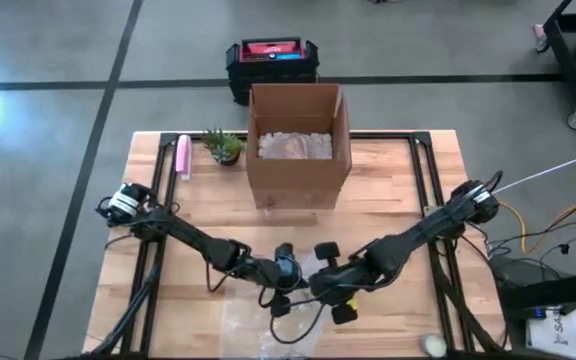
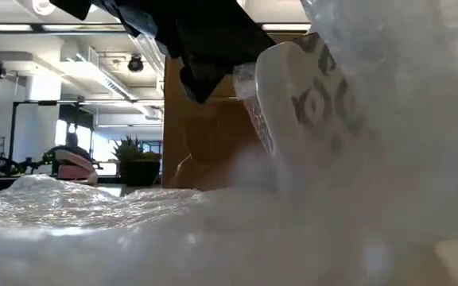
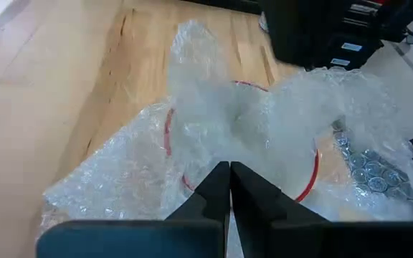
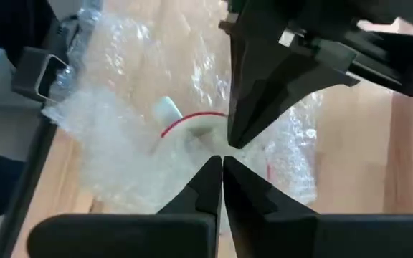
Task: Wrap mug
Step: Wrap the gray mug with the bubble wrap
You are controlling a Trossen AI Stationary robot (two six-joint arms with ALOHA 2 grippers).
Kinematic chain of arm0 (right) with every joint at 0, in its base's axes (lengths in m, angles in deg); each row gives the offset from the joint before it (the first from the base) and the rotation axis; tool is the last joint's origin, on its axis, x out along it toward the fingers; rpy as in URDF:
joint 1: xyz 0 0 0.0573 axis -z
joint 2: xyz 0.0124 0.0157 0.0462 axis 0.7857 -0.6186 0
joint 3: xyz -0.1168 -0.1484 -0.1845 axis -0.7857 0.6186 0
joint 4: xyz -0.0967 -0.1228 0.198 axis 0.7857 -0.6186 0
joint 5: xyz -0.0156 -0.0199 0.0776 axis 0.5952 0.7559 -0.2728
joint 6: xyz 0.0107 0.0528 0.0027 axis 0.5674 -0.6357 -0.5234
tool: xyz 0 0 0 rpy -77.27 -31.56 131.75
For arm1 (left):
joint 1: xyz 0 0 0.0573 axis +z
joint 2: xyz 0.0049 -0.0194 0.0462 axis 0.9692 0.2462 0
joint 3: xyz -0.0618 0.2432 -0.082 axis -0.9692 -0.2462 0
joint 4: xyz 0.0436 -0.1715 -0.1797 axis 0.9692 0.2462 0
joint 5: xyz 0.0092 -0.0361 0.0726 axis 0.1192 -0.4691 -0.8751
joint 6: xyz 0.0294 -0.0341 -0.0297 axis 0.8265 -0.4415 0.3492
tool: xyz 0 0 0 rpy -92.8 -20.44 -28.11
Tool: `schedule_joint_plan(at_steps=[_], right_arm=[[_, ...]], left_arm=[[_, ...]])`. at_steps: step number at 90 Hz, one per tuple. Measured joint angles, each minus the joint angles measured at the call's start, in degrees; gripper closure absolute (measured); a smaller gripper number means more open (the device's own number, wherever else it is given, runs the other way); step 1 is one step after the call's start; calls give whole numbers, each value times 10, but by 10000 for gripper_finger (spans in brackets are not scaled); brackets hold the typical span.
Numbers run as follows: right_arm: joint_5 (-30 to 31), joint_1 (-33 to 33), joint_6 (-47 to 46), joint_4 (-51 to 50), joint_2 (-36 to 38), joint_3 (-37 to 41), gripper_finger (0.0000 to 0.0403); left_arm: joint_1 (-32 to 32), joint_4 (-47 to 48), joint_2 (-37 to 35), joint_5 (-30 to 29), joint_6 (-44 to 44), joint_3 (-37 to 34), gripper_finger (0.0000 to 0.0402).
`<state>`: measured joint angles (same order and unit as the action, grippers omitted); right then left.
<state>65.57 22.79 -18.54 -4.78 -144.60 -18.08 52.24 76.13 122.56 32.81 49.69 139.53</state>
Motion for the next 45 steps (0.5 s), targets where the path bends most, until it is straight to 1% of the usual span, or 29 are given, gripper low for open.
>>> schedule_joint_plan(at_steps=[7, 18, 26, 37, 45], right_arm=[[-6, -3, -13, 15, 0, 5, 403], [-39, -14, -8, 11, -28, 10, 403], [-43, -19, -1, 12, -46, 11, 403], [-38, -10, 5, 13, -78, 14, 403], [-10, 1, 7, 10, -104, 15, 403]], left_arm=[[0, 0, 0, 0, -1, 0, 401], [0, 0, 0, 0, -4, 0, 401], [0, 0, 0, 0, -4, 0, 401], [0, -1, 0, 0, -4, 0, 401], [0, -4, 0, 0, -4, 0, 401]])
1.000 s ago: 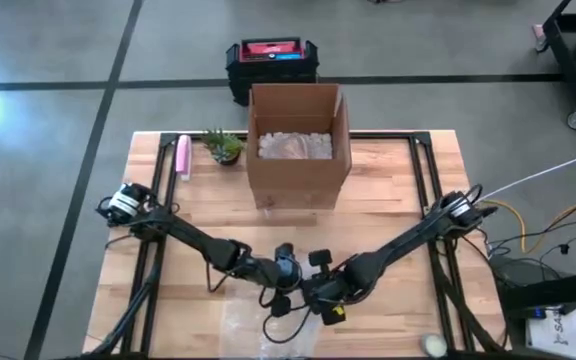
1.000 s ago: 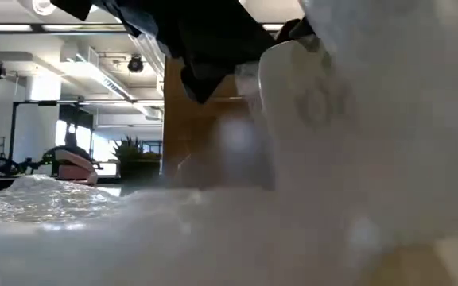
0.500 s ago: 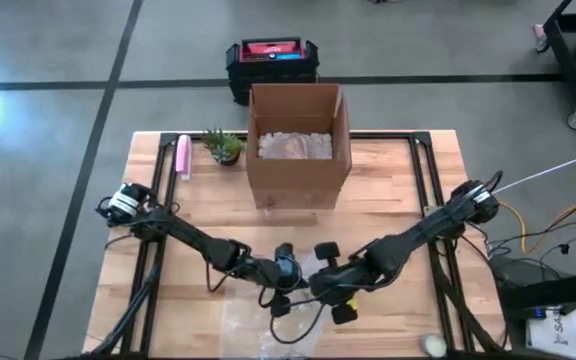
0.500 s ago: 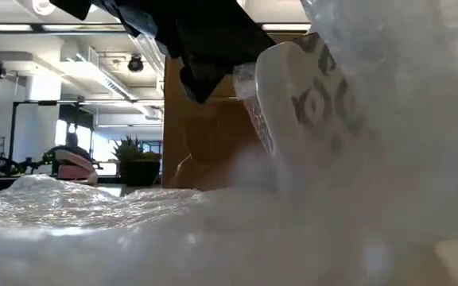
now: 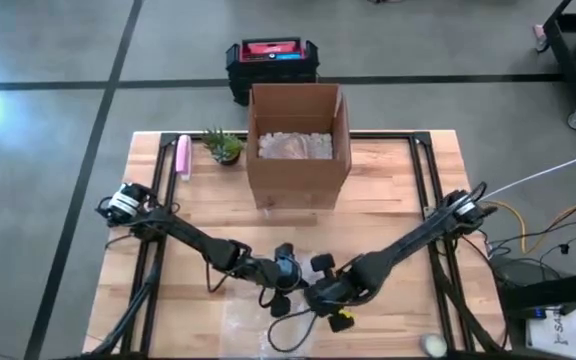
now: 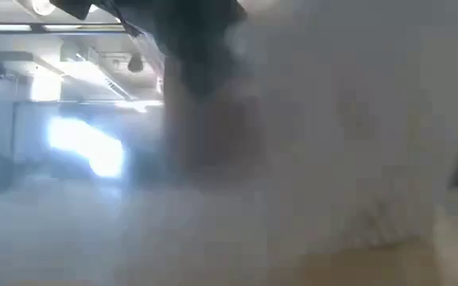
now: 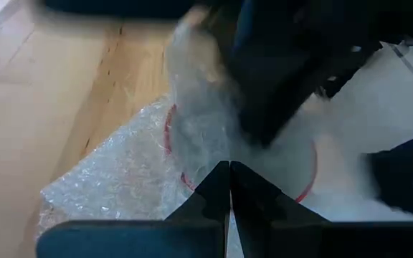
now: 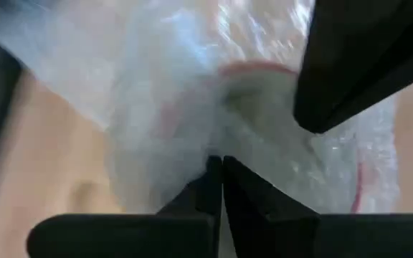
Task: Wrap mug
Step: Wrap the gray mug with the bubble wrap
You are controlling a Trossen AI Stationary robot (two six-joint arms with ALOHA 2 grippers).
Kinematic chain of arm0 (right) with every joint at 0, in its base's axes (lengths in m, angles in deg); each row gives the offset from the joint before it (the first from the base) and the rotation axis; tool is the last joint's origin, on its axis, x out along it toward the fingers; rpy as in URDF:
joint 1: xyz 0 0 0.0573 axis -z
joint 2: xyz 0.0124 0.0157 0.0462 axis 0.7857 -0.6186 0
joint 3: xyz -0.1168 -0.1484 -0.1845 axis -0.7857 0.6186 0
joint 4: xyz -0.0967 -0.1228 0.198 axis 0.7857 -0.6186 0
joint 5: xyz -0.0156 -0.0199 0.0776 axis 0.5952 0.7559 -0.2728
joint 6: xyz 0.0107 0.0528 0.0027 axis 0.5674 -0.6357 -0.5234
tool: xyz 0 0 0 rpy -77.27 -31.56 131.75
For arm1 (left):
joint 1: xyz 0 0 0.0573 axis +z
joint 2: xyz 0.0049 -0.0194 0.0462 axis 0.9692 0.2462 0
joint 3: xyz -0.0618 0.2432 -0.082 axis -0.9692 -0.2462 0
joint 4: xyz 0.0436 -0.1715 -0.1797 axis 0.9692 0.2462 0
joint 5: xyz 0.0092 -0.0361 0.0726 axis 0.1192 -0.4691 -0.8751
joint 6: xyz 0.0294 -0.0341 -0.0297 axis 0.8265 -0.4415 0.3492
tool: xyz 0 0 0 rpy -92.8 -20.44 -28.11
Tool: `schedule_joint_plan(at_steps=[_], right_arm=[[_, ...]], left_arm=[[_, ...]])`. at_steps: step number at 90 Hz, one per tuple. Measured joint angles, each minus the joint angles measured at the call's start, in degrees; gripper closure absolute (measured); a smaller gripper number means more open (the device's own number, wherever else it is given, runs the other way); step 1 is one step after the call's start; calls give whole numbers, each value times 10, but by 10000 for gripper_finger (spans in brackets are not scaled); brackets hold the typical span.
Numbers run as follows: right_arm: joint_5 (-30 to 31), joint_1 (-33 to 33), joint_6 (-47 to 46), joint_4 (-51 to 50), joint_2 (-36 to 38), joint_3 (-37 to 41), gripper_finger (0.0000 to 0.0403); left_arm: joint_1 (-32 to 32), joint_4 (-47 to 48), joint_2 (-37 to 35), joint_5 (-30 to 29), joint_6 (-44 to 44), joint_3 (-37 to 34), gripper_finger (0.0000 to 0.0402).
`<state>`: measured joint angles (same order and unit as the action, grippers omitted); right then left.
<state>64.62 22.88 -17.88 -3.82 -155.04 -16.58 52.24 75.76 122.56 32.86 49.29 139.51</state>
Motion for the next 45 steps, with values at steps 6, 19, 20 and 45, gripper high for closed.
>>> schedule_joint_plan(at_steps=[6, 19, 20, 45], right_arm=[[10, 8, 3, 2, -12, -1, 403], [10, 14, 10, 8, -30, -3, 403], [10, 14, 10, 8, -30, -3, 403], [10, 14, 8, 11, -26, -1, 403]], left_arm=[[0, 0, 0, 0, 0, 0, 401], [0, 5, -7, 11, 0, 0, 401], [0, 6, -9, 15, 0, 0, 401], [-8, 183, -117, 18, -44, 0, 402]])
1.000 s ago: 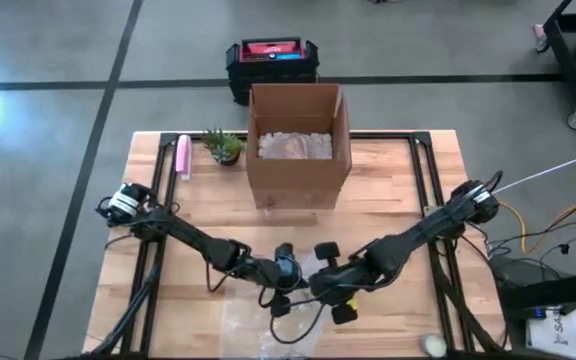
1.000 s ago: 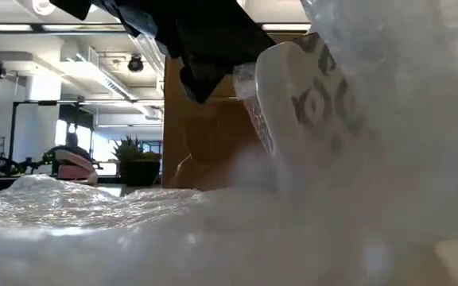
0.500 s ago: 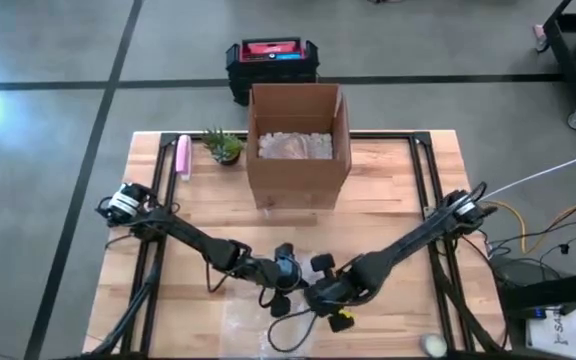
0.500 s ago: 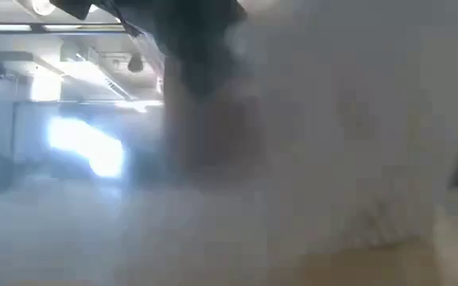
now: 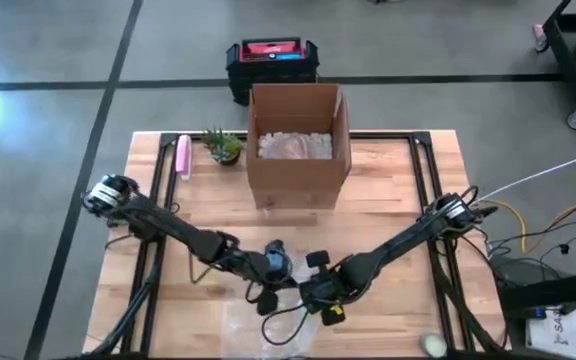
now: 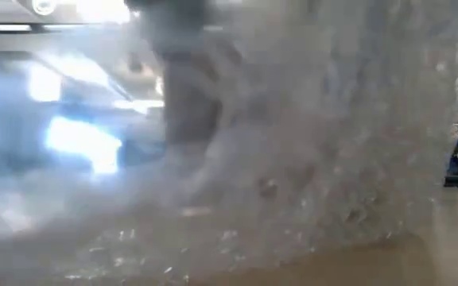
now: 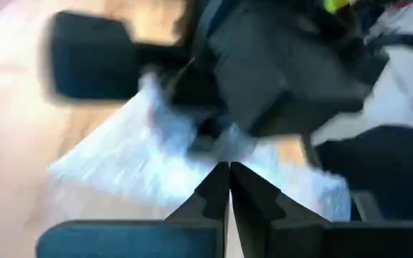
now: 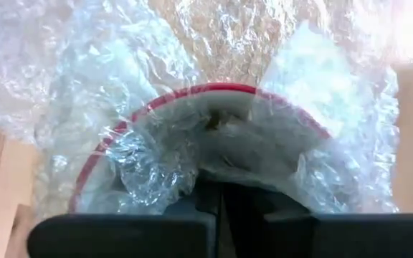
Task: Wrap mug
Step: Wrap the gray mug with the bubble wrap
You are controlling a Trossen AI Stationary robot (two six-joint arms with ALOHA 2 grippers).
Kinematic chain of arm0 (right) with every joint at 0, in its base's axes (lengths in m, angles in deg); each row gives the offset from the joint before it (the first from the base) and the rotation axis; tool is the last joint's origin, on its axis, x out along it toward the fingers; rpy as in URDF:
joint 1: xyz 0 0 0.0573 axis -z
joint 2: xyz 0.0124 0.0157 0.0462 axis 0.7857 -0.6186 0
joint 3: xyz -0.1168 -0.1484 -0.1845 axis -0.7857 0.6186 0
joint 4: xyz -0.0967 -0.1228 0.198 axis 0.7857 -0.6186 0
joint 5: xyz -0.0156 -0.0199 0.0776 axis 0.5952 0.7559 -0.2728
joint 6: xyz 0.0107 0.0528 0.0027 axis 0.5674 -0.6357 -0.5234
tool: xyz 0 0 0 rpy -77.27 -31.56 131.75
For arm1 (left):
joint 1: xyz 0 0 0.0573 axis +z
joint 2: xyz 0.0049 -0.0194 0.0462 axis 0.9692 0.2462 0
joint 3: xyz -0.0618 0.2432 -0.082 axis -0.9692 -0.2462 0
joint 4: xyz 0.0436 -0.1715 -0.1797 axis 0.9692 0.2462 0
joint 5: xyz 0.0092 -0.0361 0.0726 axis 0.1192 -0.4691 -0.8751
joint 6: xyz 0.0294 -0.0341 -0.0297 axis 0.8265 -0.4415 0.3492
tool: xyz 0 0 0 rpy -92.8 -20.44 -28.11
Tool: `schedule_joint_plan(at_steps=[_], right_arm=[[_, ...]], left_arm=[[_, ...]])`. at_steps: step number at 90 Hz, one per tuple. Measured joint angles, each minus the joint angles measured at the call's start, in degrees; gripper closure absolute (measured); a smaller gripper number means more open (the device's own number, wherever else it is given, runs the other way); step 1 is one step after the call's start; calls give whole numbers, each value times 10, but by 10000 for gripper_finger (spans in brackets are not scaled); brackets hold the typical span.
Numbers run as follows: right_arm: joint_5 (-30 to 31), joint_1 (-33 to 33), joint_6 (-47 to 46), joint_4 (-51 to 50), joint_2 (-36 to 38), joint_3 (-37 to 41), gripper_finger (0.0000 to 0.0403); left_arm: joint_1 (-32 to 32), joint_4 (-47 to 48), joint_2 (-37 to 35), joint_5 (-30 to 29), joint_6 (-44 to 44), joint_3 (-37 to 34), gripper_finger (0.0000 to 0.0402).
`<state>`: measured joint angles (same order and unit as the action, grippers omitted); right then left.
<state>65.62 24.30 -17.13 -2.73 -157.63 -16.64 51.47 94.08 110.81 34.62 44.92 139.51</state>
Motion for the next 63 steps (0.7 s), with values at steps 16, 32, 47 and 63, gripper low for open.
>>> schedule_joint_plan(at_steps=[16, 32, 47, 63], right_arm=[[0, 0, -1, 4, 2, 1, 403], [0, 0, -2, 6, 2, 1, 403], [0, 0, 2, 9, 2, 1, 403], [0, 0, 6, 15, 2, 1, 403]], left_arm=[[-6, 98, -2, -80, -37, -18, 402], [-8, -63, 34, -95, 20, -23, 402], [-7, -98, 68, -58, 33, -7, 402], [-6, -105, 99, -50, 40, 24, 402]])
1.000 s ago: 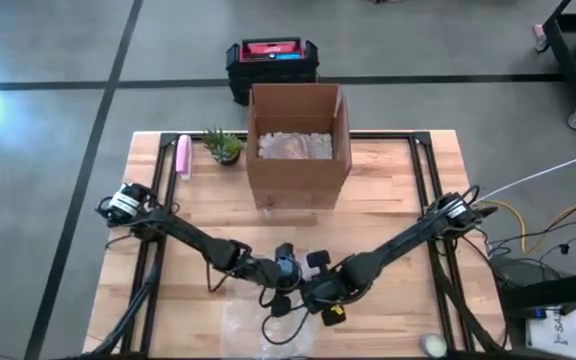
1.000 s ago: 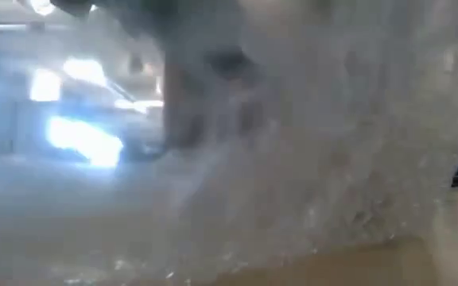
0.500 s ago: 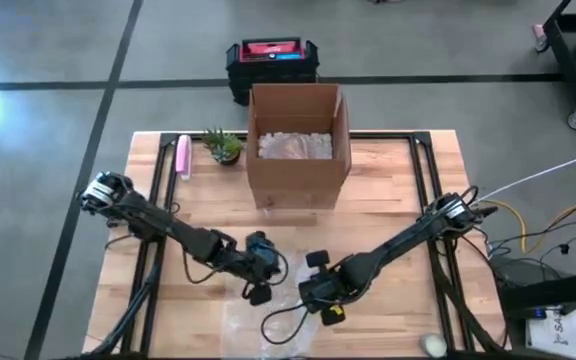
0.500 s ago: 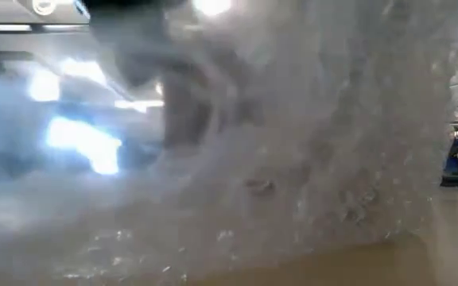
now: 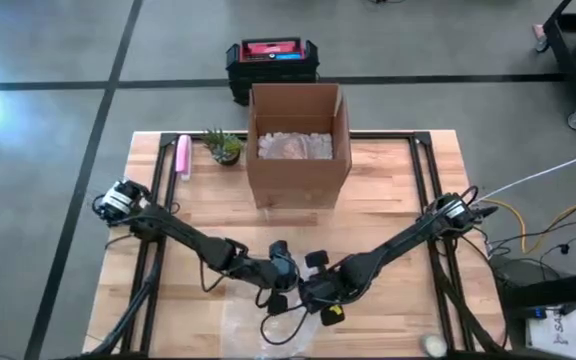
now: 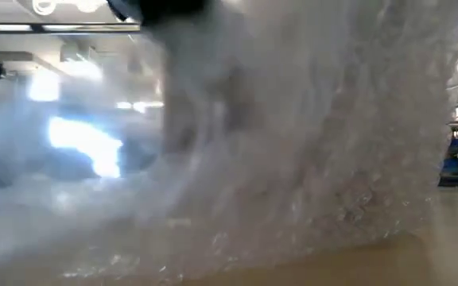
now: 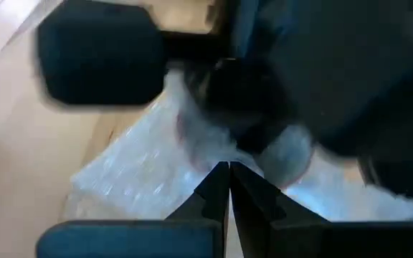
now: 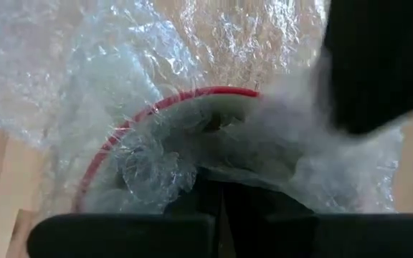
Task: Wrap mug
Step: Wrap the gray mug with the bubble wrap
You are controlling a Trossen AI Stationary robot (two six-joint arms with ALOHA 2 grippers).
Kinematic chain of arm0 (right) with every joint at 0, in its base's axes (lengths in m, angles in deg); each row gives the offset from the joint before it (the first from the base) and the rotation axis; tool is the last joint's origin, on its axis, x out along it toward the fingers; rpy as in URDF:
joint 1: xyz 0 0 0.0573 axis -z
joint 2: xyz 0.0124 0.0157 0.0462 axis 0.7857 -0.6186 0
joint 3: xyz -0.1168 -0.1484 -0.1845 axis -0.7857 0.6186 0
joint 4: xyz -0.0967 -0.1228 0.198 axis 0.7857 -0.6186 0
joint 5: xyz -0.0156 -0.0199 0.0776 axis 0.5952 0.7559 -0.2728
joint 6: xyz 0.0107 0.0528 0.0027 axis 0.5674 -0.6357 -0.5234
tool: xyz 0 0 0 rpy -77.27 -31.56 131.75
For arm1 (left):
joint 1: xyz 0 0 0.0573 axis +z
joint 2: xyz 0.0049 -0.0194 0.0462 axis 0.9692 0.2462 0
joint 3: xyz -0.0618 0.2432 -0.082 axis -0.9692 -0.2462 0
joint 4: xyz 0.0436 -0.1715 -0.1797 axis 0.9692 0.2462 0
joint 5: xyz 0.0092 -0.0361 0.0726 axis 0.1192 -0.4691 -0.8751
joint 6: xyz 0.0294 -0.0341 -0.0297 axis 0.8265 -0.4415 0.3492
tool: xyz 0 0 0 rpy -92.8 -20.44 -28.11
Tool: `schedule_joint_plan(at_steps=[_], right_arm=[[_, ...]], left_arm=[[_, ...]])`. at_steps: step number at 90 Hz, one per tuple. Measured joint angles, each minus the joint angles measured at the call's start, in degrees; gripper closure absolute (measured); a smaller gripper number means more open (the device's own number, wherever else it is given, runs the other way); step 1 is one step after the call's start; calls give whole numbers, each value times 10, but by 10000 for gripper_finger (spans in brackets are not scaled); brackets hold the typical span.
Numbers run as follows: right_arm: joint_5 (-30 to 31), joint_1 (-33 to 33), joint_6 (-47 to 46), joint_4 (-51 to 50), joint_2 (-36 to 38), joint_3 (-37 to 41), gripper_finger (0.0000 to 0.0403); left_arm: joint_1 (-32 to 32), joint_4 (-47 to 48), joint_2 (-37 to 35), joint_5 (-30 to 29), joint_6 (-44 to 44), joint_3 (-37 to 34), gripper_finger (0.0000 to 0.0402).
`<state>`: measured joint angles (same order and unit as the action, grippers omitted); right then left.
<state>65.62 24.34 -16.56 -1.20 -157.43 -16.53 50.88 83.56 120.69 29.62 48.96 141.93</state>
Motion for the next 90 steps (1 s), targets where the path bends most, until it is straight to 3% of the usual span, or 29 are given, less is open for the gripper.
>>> schedule_joint_plan(at_steps=[25, 42, 69, 90], right_arm=[[-3, -3, 5, -8, 11, 0, 403], [-4, -14, 1, -69, 44, -24, 403], [69, -15, 8, -45, 59, -27, 403], [33, -16, 11, -56, 53, -3, 403]], left_arm=[[1, 3, 49, 9, 31, 51, 402], [1, -6, 51, 13, 29, 54, 402], [1, 5, 53, 15, 30, 51, 402], [1, -1, 52, 18, 29, 51, 402]])
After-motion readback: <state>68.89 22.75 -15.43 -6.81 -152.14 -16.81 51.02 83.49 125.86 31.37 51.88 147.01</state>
